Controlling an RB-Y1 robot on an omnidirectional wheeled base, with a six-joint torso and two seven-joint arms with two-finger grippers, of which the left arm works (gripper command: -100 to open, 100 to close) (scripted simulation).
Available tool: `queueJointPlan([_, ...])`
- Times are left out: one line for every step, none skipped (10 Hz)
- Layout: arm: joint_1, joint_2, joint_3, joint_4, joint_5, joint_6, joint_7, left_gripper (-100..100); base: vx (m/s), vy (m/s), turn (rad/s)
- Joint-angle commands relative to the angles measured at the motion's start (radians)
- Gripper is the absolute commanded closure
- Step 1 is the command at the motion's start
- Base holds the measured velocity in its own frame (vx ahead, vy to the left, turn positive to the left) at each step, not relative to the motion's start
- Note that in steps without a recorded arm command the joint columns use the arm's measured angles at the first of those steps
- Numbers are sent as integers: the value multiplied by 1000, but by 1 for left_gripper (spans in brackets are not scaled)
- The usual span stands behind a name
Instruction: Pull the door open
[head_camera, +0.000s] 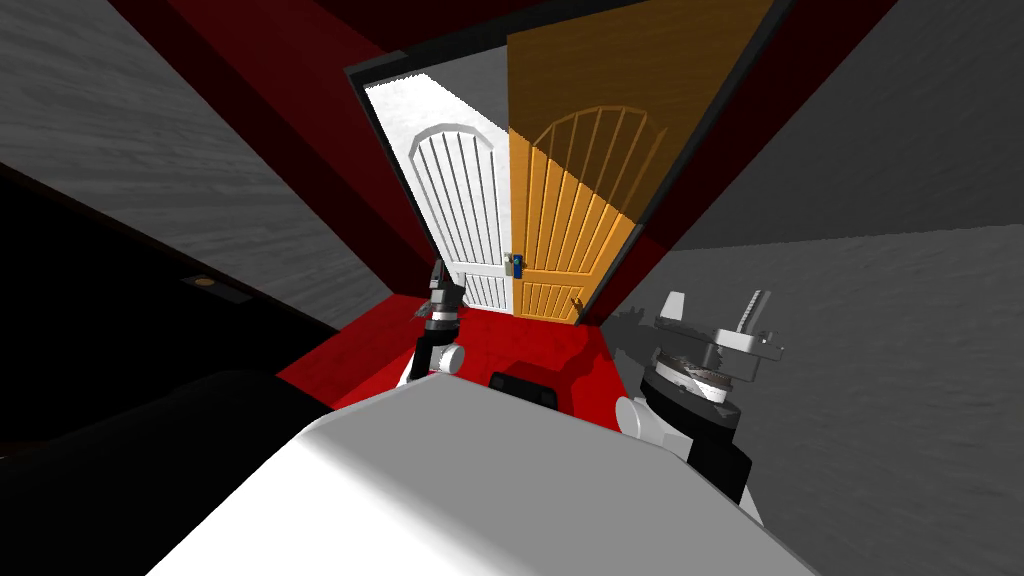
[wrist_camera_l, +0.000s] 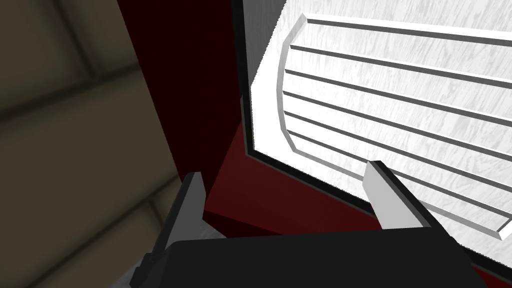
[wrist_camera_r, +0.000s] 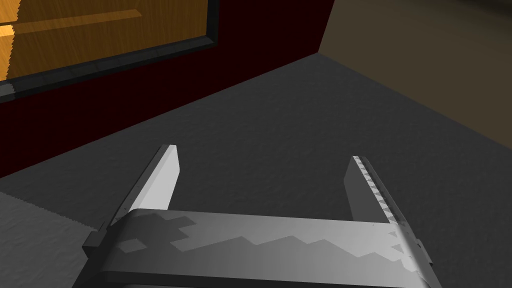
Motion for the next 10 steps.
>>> queueJointPlan([-21, 8, 9, 34, 1, 9, 3, -100, 122, 16, -15])
queueJointPlan([-28, 12, 11, 52, 1, 12, 3, -100, 90, 36, -15])
queueJointPlan([-44, 20, 15, 93, 0, 19, 3, -100, 121, 32, -32])
queueJointPlan([-52, 24, 17, 113, -1, 22, 4, -100, 128, 14, -29])
queueJointPlan([-61, 28, 19, 135, -2, 26, 4, -100, 117, 22, -20])
queueJointPlan([-70, 31, 22, 158, -2, 30, 4, -100, 114, 13, -23])
queueJointPlan([-78, 35, 24, 180, -3, 33, 5, -100, 106, 7, -28])
queueJointPlan([-87, 39, 26, 203, -4, 37, 5, -100, 86, 16, -22])
queueJointPlan([-97, 42, 29, 227, -4, 41, 6, -100, 90, 23, -17])
queueJointPlan([-107, 45, 31, 251, -5, 45, 6, -100, 100, 19, -23])
